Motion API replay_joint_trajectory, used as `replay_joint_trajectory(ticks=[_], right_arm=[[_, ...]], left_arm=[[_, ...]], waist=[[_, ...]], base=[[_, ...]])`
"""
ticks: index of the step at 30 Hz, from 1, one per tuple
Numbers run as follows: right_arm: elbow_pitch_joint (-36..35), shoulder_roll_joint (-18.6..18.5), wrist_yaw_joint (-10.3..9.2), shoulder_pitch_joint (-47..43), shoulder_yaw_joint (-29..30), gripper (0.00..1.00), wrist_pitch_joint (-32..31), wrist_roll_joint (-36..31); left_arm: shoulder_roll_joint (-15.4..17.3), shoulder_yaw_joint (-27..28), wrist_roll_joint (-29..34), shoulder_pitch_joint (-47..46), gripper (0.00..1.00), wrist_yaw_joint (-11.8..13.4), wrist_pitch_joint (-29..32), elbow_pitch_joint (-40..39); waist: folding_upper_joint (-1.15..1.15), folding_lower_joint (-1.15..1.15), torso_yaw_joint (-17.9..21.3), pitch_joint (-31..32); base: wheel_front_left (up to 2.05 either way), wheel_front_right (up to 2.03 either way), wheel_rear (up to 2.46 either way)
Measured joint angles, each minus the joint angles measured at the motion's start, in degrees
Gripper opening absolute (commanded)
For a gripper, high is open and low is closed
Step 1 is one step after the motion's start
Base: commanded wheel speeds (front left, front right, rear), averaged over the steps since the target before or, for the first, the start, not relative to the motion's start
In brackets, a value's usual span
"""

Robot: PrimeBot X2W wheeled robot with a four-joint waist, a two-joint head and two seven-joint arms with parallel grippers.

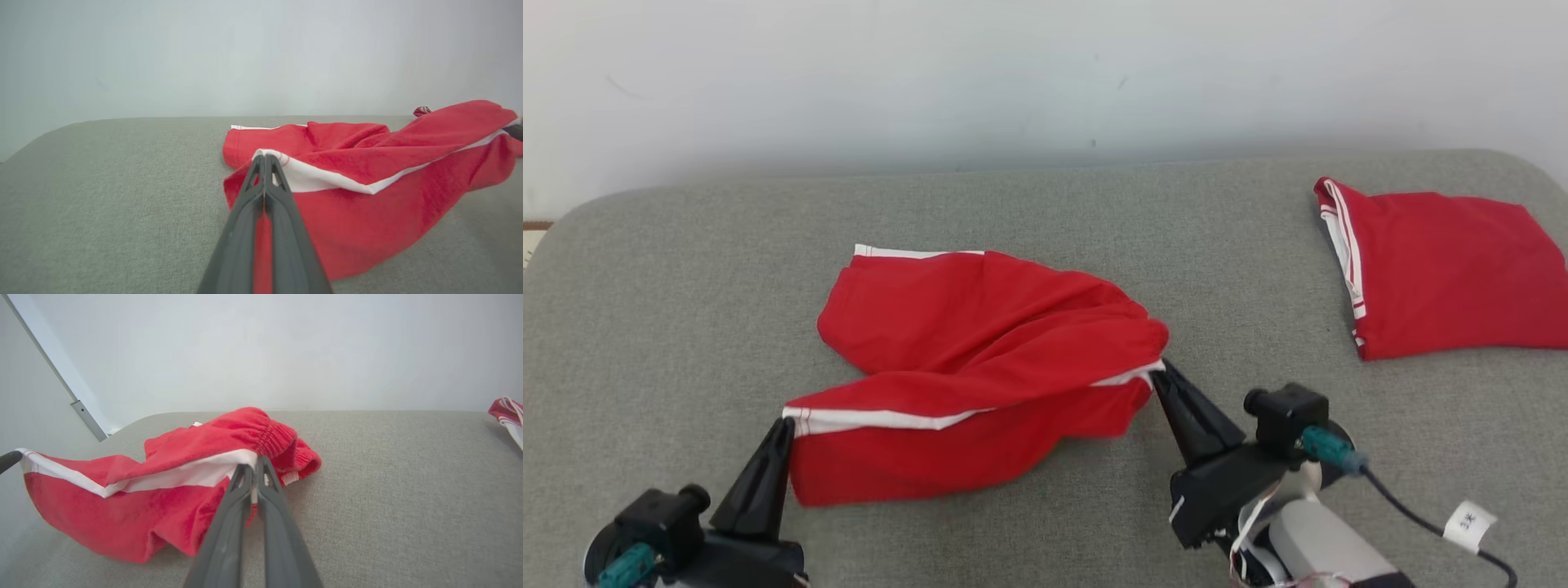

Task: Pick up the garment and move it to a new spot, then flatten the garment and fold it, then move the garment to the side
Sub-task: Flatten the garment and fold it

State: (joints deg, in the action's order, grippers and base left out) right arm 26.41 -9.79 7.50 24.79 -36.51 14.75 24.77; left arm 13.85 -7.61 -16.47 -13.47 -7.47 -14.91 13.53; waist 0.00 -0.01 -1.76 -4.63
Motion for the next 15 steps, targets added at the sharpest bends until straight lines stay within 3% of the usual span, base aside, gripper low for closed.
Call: replay_joint_trajectory(ticks=[8, 15], right_arm=[[-1.5, -1.5, 0.00, 7.7, -1.3, 0.00, -6.4, 4.6], [0.4, -2.1, 0.00, 22.9, -2.9, 0.00, -11.9, 10.2]], left_arm=[[5.0, -5.0, -2.5, -8.2, 0.00, 0.0, 4.6, -4.4], [10.6, -8.6, -5.9, -23.1, 0.00, 0.0, 8.5, -2.4]], waist=[[0.00, 0.00, 0.9, -0.4], [0.00, 0.00, 1.9, -3.3]], base=[[0.00, 0.00, 0.00], [0.00, 0.00, 0.00]])
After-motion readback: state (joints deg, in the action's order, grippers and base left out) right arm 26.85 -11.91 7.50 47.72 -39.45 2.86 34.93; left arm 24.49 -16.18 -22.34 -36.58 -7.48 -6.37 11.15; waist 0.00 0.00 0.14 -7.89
